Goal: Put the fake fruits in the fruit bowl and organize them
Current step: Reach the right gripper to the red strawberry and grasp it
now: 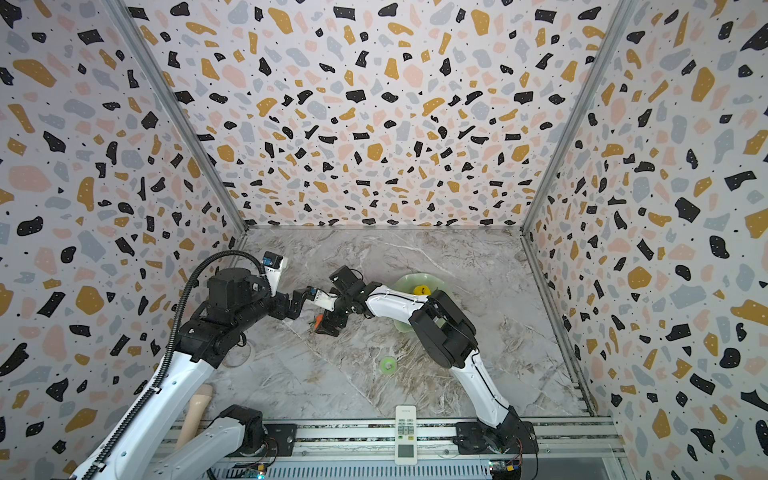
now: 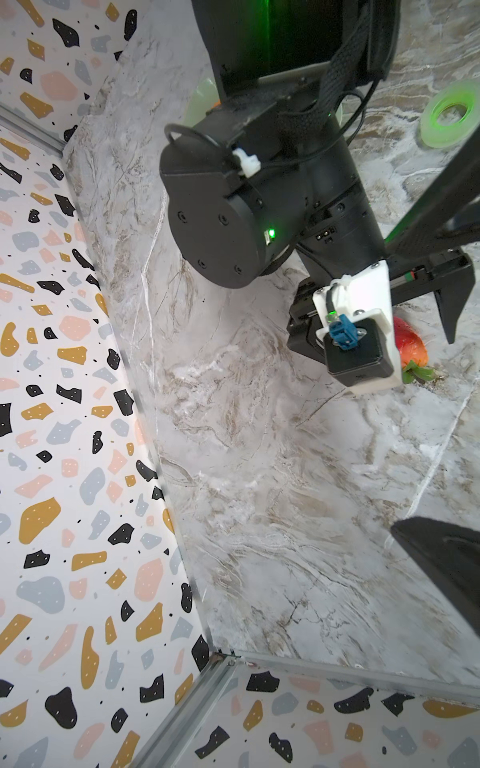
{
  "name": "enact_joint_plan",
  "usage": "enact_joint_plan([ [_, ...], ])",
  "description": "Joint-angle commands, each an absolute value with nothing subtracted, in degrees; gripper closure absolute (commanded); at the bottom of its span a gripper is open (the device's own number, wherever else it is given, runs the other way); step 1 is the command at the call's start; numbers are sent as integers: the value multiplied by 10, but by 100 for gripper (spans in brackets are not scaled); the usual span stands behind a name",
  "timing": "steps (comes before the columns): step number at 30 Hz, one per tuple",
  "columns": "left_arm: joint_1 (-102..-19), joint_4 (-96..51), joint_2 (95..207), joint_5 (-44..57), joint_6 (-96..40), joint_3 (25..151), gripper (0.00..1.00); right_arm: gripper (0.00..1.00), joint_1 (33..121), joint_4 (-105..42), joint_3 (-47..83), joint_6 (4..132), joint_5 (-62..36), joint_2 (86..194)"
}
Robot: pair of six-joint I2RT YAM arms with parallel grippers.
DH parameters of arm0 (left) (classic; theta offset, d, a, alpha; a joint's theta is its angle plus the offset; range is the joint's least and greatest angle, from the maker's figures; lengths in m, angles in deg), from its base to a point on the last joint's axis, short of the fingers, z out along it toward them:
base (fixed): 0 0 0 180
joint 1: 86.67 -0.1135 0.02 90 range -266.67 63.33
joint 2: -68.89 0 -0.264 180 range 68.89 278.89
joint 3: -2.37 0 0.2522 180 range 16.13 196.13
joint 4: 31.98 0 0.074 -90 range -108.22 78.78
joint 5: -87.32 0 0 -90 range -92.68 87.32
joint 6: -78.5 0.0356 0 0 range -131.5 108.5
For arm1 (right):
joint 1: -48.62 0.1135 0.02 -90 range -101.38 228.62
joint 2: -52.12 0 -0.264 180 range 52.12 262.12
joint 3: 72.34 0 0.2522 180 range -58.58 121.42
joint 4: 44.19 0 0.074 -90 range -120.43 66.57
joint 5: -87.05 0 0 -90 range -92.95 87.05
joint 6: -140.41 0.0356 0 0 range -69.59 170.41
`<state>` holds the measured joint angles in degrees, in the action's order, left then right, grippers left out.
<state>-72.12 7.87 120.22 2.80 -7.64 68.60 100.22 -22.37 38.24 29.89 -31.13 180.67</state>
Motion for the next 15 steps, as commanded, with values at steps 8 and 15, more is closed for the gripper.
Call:
enact_joint_plan([
  [8,-718,69,1201,23,-78,689,0,6,1005,-200,455,318,-311,1851],
  [15,-718,70,1202,23,-78,692,0,14,1006,-185,450,319,-302,1854],
])
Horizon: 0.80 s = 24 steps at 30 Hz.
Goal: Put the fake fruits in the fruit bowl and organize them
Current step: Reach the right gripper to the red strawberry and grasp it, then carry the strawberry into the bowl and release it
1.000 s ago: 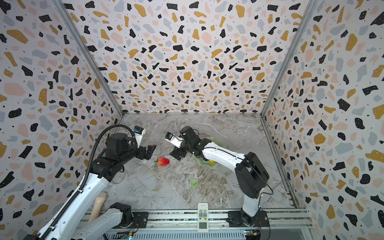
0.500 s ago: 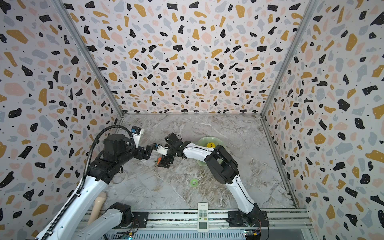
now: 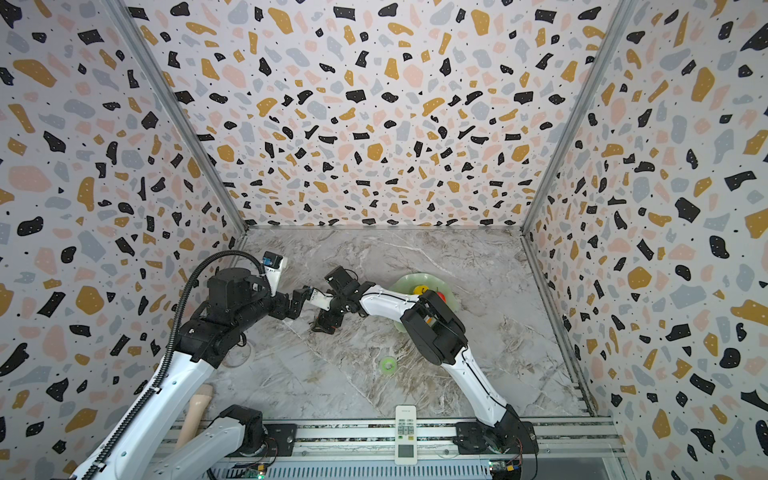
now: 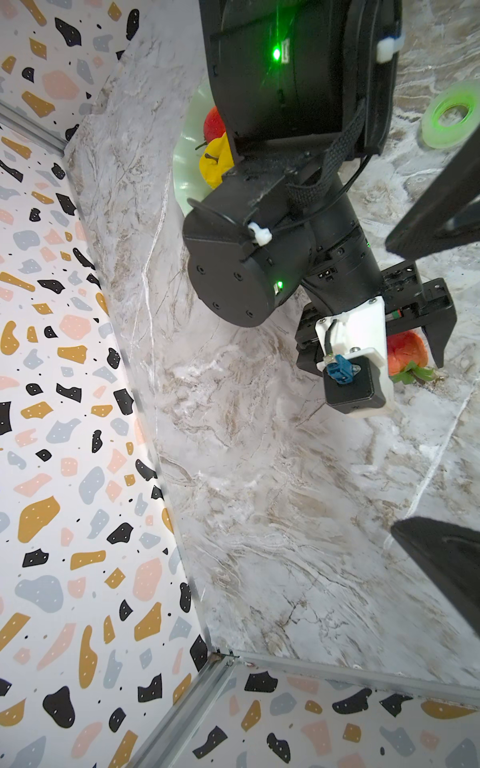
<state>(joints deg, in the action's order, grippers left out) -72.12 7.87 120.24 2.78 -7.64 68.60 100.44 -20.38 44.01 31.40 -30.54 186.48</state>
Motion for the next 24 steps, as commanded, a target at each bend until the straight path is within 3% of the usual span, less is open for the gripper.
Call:
enact_joint_plan([
  [1,-718,71,1203,24,-77,693,0,16,1006,-186,448,320,-300,1853],
  [3,-718,72,1205,24,-77,696,0,25,1006,-184,447,321,-292,1851],
  [6,-718,73,1205,24,-76,697,1,48,1006,-183,438,322,-285,1839],
  [11,-718,74,1202,23,-76,695,0,63,993,-188,384,307,-285,1760],
  [20,-718,68,1200,22,-74,689,0,65,886,-292,99,358,-292,1460],
  [24,-718,67,1206,27,-74,692,0,66,834,-307,3,373,-284,1383],
])
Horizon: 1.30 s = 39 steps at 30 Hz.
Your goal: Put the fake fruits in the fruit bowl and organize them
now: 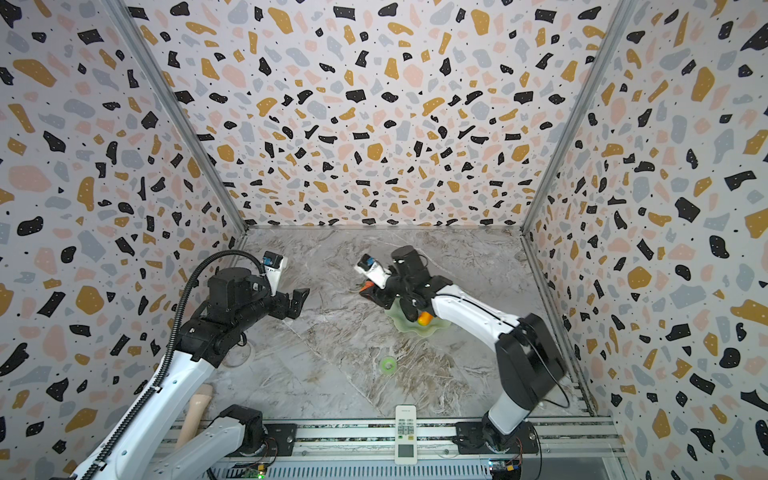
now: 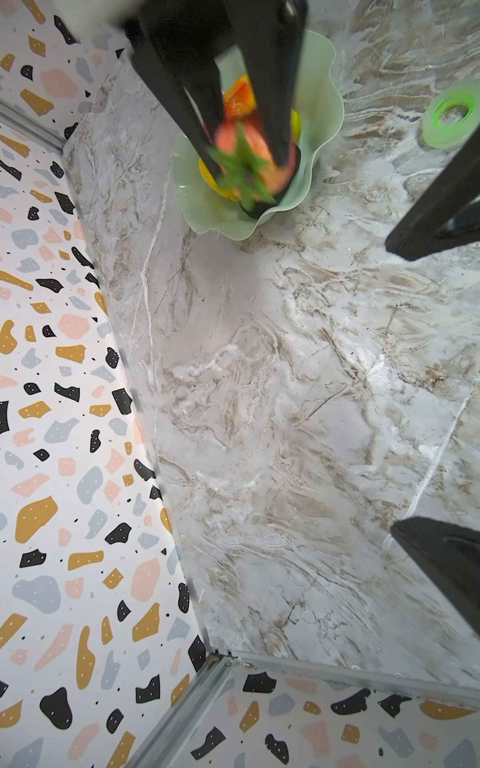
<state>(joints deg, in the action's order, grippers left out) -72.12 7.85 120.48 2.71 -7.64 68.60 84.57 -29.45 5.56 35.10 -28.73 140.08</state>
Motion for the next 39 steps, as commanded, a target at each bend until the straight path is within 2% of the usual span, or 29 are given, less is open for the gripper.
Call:
enact_joint_plan([
  [1,-718,68,1208,27,-73,693,0,66,823,-311,-15,376,-284,1371],
  [5,-718,67,1214,33,-74,697,0,66,795,-340,-65,386,-291,1358],
  [12,-718,74,1211,32,-75,701,0,65,784,-345,-66,385,-313,1409],
  [18,-718,76,1207,29,-76,699,0,54,783,-337,-71,382,-315,1429],
  [21,-718,75,1211,30,-75,701,0,44,783,-336,-78,384,-312,1425],
  [26,-718,73,1217,32,-75,702,0,8,779,-330,-87,388,-284,1395],
  [28,-718,72,1218,32,-75,703,0,1,776,-322,-86,388,-267,1373],
  [33,-718,51,1222,18,-82,706,0,1,743,-318,-80,409,-221,1285],
  [39,-718,-133,1186,-199,-209,624,1,1,599,-489,-193,557,-82,1156],
])
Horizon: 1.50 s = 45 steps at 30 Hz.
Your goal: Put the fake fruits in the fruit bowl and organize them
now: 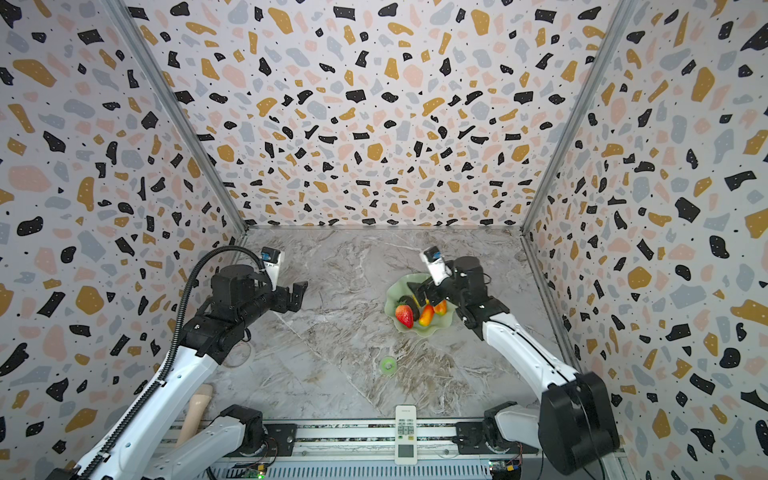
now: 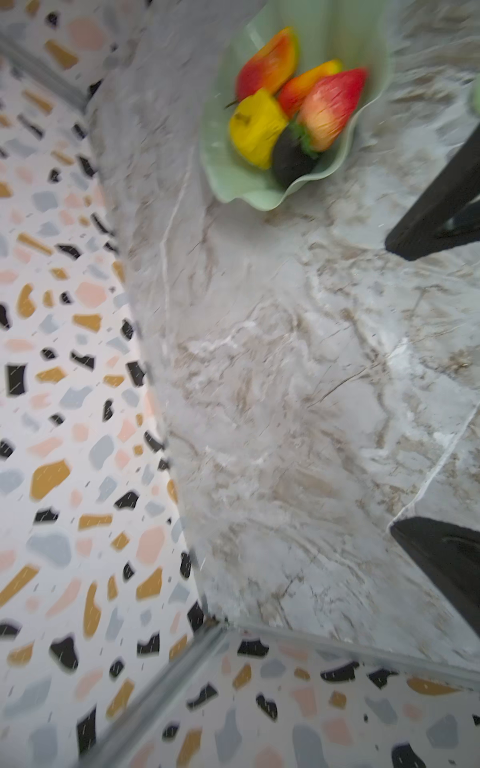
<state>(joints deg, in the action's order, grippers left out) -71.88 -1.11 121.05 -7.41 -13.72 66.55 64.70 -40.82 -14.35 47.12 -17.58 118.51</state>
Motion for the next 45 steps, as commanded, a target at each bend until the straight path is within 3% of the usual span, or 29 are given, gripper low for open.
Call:
enact_joint_plan([
  [1,-718,-186,1176,-230,-222,588,0,1,570,-528,-227,583,-56,1142],
  [4,-718,-367,1152,-313,-236,464,1,1,506,-680,-343,626,-11,1120],
  [8,-718,-619,1169,-400,-204,294,0,1,493,-835,-451,587,35,1137],
  [13,-722,-692,1243,-460,-144,247,0,1,490,-940,-512,568,63,1188],
  [18,-755,-859,1349,-429,-131,195,0,1,513,-1113,-537,543,59,1325],
  [20,-769,-788,1353,-395,-138,230,0,1,530,-1137,-521,522,66,1376],
  [23,-784,-774,1380,-367,-143,254,0,1,541,-1036,-481,511,61,1370],
  [26,-790,-757,1399,-349,-154,272,0,1,535,-1024,-472,514,52,1374],
  [30,-803,-1001,1527,-313,-147,219,1,1,535,-1027,-472,513,53,1375],
  [32,-804,-840,1468,-295,-159,254,0,1,536,-1027,-473,512,53,1373],
  [34,-804,-933,1509,-292,-145,240,0,1,537,-1027,-473,511,54,1373],
  [37,-803,-859,1482,-287,-148,255,0,1,538,-1029,-474,512,55,1373],
  [45,-803,-872,1487,-287,-146,252,0,1,538,-1027,-472,511,56,1375],
])
